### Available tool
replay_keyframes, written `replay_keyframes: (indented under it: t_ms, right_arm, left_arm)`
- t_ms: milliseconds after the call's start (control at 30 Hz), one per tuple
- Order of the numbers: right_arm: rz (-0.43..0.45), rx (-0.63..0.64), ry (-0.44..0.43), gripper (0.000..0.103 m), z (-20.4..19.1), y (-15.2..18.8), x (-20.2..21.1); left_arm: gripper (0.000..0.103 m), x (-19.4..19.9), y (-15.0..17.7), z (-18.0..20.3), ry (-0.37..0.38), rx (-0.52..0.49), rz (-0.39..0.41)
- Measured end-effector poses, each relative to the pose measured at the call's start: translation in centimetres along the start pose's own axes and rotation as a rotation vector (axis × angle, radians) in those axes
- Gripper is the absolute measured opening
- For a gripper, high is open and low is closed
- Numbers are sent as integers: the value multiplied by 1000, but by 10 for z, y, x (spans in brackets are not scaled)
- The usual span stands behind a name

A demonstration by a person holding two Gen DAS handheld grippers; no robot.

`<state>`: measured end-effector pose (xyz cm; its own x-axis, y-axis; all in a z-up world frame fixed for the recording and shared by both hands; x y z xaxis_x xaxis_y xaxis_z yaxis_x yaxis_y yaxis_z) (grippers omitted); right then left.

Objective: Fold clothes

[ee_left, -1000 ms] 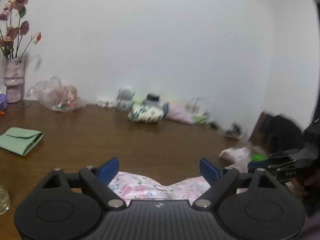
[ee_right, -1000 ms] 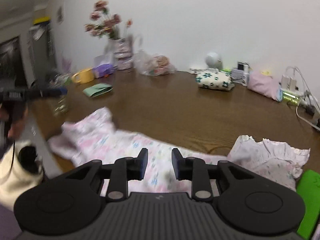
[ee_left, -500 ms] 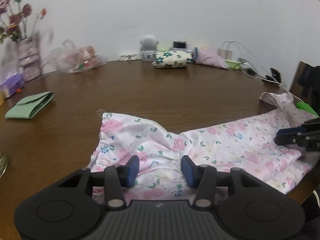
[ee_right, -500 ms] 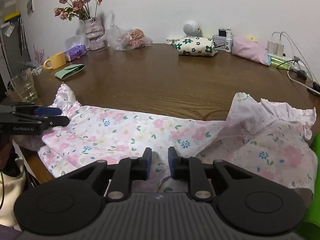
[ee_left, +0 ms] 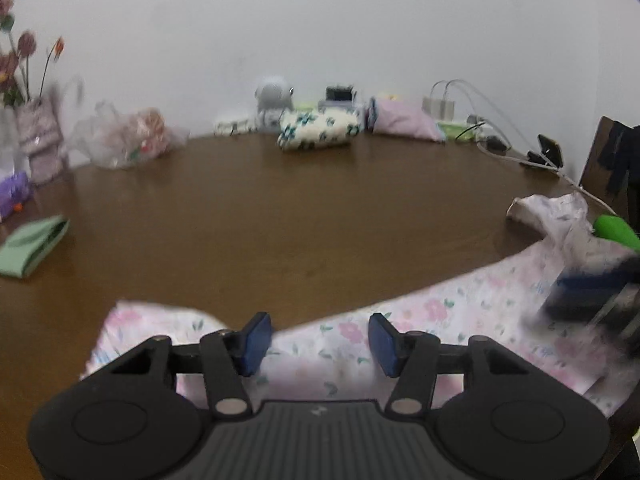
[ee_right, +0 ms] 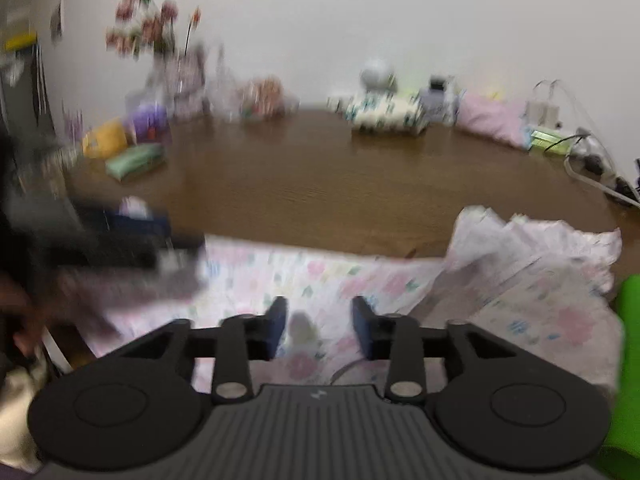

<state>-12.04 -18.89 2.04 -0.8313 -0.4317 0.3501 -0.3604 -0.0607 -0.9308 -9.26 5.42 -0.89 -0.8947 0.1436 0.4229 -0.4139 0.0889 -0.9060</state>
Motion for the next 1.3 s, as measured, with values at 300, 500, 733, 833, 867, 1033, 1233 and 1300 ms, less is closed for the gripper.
replay_keyframes:
  t_ms: [300,500,733,833,867,1033,1233,1300]
  right_arm:
    - [-59,-33,234,94,62,-41,-63]
    - [-125,-186,182,39,79,-28,-85]
    - [-46,-189,84,78,79,-13,4]
    - [-78,-114,61,83,65,-1,26]
    - [-86,-93,75,83,61,2,31]
    - [-117,-132,232,82,64,9,17]
    - [-117,-114,226,16,63,9,3]
    - [-78,-111,208,16,63,0,8]
  left_arm:
    - [55,11,13,-28,-71,27,56]
    - [55,5,7,-47,-55,20,42]
    - [56,4,4,-59,-18,5,26]
    - [57,4,3,-60,-8,2,24]
    - [57,4,3,-60,-5,1,22]
    - [58,3,4,-61,3,1,21]
    - [58,5,5,-61,-3,6,28]
    - [58,5,5,-61,-2,5,27]
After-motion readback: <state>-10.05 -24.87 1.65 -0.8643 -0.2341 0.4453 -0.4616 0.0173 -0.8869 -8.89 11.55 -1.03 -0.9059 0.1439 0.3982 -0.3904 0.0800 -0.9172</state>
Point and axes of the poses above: each gripper's, at about its wrist camera, not at the fingertips, and x roughly against the way its jaws point, z to its right, y to its underside, the point moved 1 cm from there along -x, roughly the way its jaws point, and after that the axes turned 12 degrees about z, right-handed, at the moved point
